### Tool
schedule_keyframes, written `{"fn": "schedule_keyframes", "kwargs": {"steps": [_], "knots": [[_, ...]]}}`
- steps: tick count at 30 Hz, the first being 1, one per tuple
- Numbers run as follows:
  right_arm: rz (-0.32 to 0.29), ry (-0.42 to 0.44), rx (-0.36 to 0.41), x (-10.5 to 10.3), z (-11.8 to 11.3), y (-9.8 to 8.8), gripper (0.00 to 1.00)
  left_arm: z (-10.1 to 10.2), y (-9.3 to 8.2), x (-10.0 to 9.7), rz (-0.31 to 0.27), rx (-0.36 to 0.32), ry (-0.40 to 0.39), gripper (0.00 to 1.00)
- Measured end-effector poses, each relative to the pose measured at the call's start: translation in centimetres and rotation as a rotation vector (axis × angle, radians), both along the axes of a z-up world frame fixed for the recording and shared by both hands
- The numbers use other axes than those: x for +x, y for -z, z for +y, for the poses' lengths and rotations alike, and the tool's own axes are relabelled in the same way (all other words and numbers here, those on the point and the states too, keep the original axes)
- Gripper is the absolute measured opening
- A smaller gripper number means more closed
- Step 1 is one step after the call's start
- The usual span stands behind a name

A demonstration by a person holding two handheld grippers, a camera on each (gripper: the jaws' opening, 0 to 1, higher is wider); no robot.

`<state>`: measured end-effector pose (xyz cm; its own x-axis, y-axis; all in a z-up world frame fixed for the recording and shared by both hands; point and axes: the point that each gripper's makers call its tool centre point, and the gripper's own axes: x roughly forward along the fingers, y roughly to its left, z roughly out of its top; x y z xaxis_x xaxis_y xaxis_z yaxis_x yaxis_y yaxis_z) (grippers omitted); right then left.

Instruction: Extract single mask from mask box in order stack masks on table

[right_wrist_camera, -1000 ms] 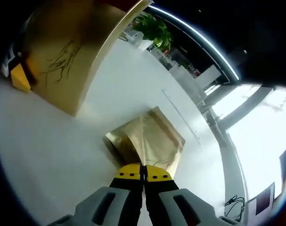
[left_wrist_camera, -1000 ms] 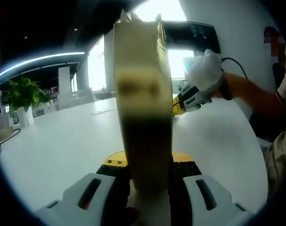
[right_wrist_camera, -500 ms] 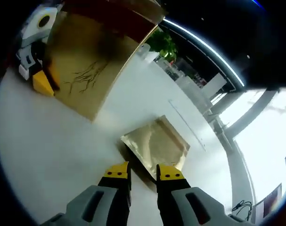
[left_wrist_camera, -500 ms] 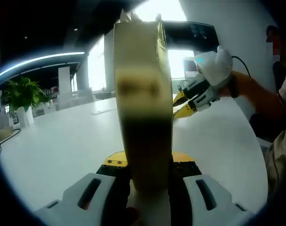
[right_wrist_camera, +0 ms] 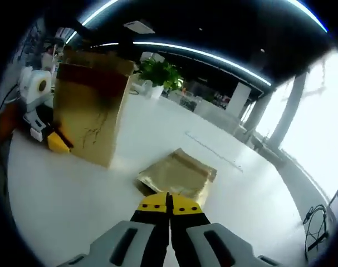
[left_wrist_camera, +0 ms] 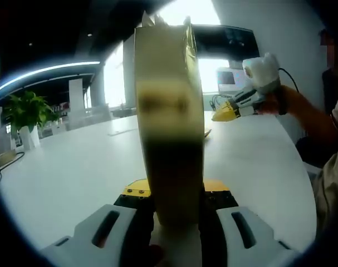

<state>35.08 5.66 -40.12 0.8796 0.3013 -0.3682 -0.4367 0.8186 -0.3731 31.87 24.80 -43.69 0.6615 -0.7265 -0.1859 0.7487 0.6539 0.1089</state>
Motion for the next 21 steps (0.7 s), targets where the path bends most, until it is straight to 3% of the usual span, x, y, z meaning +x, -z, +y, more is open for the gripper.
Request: {"fn": "schedule_keyframes", "kwargs": {"steps": [2, 11, 21], "knots": [[0.001, 0.01, 0.056, 0.0, -0.6, -0.1, 0.0, 0.0, 0.0, 0.0, 0.0, 0.0, 0.0, 0.21], [-0.013, -0.017, 0.273, -2.6, 1.9, 0.8, 0.0, 0.2, -0.1, 0.1, 0.006, -0.013, 0.004, 0.21], [-0.054, -0.06, 0.321, -3.1, 2.6, 2.0, 0.0, 0.1, -0.1, 0.0, 0.0, -0.009, 0.0, 0.21]]}}
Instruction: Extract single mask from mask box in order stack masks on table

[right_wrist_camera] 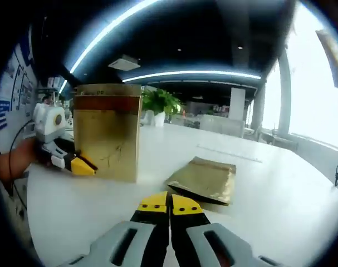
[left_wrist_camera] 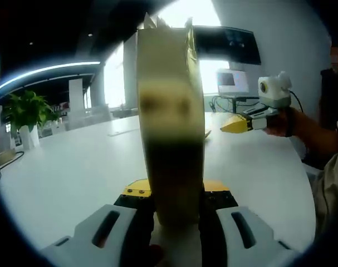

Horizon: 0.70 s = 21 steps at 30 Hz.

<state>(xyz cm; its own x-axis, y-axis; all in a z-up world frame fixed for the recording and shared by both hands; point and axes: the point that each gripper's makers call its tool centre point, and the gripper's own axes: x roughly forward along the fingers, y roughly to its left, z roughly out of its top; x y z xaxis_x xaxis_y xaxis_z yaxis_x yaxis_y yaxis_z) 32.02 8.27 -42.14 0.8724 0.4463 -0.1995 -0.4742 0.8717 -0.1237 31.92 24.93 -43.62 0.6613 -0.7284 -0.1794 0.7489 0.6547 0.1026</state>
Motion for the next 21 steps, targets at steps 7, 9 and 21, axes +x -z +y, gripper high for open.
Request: {"fn": "schedule_keyframes", "kwargs": {"steps": [7, 9, 21], "knots": [[-0.013, -0.001, 0.11, -0.36, -0.61, 0.04, 0.0, -0.02, -0.02, -0.02, 0.0, 0.0, -0.001, 0.21], [-0.004, -0.007, 0.118, -0.38, -0.78, 0.16, 0.0, -0.06, -0.03, -0.04, -0.001, 0.001, 0.0, 0.21], [-0.05, 0.0, -0.005, -0.27, -0.38, 0.69, 0.0, -0.07, -0.04, -0.08, -0.006, 0.005, -0.002, 0.21]]}}
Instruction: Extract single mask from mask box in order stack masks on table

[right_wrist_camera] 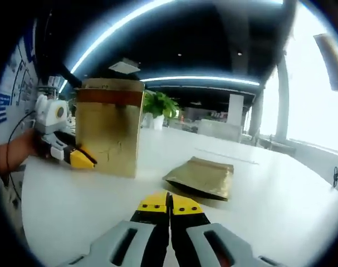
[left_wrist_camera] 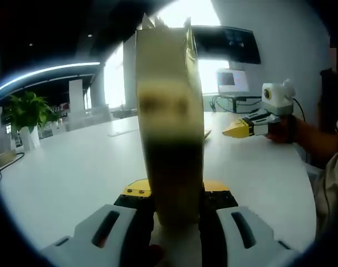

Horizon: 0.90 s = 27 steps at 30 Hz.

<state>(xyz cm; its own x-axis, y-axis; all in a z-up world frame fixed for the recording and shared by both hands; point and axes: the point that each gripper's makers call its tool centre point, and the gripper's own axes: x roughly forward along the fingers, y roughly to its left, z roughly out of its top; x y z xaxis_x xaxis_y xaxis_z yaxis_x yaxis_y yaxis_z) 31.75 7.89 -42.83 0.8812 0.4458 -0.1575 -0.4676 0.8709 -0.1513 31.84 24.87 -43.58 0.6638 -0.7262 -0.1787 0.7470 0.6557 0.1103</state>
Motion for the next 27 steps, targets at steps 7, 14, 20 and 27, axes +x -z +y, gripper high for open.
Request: {"fn": "schedule_keyframes", "kwargs": {"steps": [7, 14, 20, 27], "knots": [[-0.031, -0.01, -0.012, -0.17, 0.15, -0.3, 0.0, 0.05, 0.02, 0.04, 0.0, 0.0, 0.0, 0.21], [-0.037, -0.016, -0.02, -0.12, 0.11, -0.34, 0.0, 0.13, 0.03, 0.13, 0.001, -0.001, 0.0, 0.21], [-0.037, -0.04, -0.044, -0.27, 0.5, -0.1, 0.0, 0.04, -0.01, 0.05, 0.001, -0.002, 0.001, 0.21], [-0.041, -0.042, -0.041, -0.37, 0.62, -0.2, 0.0, 0.08, 0.01, 0.08, 0.002, -0.002, 0.002, 0.21]]}}
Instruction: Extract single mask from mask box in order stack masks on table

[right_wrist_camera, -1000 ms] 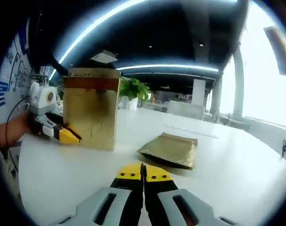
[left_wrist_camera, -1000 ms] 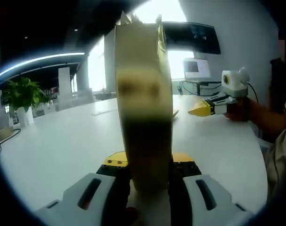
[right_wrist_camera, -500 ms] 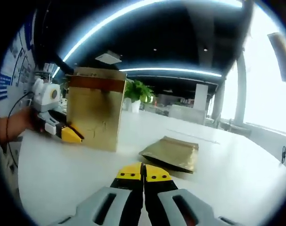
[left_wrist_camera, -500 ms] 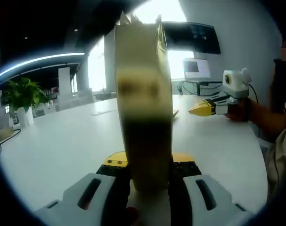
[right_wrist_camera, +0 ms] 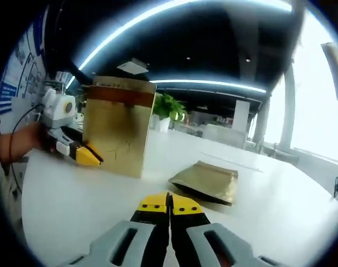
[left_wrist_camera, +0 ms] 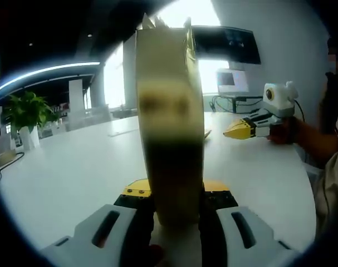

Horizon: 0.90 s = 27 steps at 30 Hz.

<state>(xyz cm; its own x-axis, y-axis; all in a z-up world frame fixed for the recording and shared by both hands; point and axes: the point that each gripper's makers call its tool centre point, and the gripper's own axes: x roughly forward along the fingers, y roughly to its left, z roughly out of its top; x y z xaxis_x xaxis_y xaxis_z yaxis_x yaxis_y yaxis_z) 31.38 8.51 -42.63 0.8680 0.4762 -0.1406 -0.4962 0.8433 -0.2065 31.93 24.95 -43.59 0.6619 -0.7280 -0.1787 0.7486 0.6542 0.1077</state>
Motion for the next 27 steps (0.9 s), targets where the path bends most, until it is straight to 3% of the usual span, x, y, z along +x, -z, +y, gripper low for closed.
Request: {"fn": "schedule_keyframes", "kwargs": {"steps": [27], "knots": [[-0.008, -0.016, -0.047, -0.04, 0.21, 0.41, 0.0, 0.0, 0.0, -0.02, 0.001, -0.001, 0.003, 0.21]]}}
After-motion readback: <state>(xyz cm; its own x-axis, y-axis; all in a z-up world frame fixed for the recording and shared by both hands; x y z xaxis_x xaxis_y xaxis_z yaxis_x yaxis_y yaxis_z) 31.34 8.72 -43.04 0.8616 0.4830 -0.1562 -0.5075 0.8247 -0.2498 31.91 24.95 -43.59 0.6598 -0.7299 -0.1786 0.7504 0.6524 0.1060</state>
